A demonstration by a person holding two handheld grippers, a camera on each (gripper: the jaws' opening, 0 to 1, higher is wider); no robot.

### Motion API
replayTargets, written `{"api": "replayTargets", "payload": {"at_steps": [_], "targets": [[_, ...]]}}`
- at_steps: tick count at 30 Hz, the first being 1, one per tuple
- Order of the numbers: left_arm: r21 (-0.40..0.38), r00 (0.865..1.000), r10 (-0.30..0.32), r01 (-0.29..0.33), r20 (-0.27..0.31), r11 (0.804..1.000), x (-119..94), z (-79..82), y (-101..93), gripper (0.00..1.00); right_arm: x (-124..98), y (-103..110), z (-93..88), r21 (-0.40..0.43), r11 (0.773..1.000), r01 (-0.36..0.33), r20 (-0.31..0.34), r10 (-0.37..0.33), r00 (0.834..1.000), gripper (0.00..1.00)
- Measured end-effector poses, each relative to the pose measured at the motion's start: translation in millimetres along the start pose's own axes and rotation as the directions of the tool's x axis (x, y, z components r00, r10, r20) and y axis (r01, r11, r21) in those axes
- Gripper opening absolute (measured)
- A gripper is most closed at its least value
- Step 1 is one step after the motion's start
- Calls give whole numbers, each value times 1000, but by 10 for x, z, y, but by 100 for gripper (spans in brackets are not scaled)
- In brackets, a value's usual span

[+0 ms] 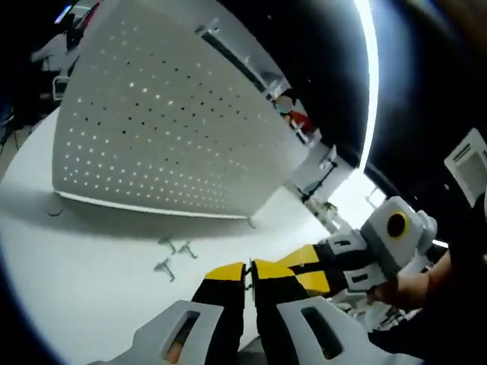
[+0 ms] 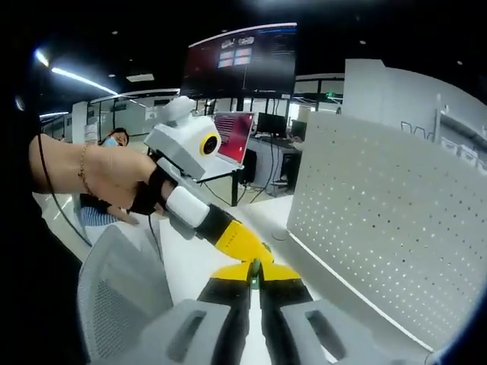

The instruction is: Insert the hook assembly into the mounting plate slot until the hook locks in place.

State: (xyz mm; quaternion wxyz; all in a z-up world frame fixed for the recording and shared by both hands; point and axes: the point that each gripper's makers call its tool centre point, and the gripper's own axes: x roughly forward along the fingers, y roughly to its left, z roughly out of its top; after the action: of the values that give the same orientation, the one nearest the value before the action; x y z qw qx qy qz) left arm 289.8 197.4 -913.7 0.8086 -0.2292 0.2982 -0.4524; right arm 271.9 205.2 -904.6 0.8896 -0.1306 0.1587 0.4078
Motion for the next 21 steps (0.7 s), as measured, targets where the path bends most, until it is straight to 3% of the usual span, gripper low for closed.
{"api": "replayTargets", "payload": {"at_steps": [2, 5, 7, 9, 12, 14, 17, 21], "targets": [[-8, 1000, 2, -2, 13, 1000, -10, 24, 11, 7, 13, -15, 10, 17, 1000, -6, -4, 6, 1000, 0], [28, 996, 75, -76, 44, 997, -59, 108, 143, 25, 17, -66, 5, 23, 1000, 7, -5, -7, 1000, 0], [56, 992, 95, -100, 83, 993, -128, 184, 197, 26, 13, -127, 2, 38, 999, 21, -1, -21, 1000, 0], [76, 990, 109, -116, 95, 990, -179, 215, 232, 31, 16, -240, 9, 35, 997, 64, 9, -65, 998, 0], [106, 983, 144, -155, 111, 982, -268, 253, 308, 50, 24, -435, 68, 77, 987, 143, 53, -147, 988, 0], [118, 983, 137, -151, 118, 981, -291, 262, 271, 62, 6, -573, 143, 96, 975, 200, 96, -209, 973, 0], [197, 985, 146, -161, 87, 967, -292, 205, 226, 72, -10, -724, 230, 91, 959, 268, 145, -279, 949, 0], [251, 985, 147, -166, 90, 954, -250, 154, 157, 83, -6, -880, 328, 111, 937, 331, 185, -347, 919, 0]]}}
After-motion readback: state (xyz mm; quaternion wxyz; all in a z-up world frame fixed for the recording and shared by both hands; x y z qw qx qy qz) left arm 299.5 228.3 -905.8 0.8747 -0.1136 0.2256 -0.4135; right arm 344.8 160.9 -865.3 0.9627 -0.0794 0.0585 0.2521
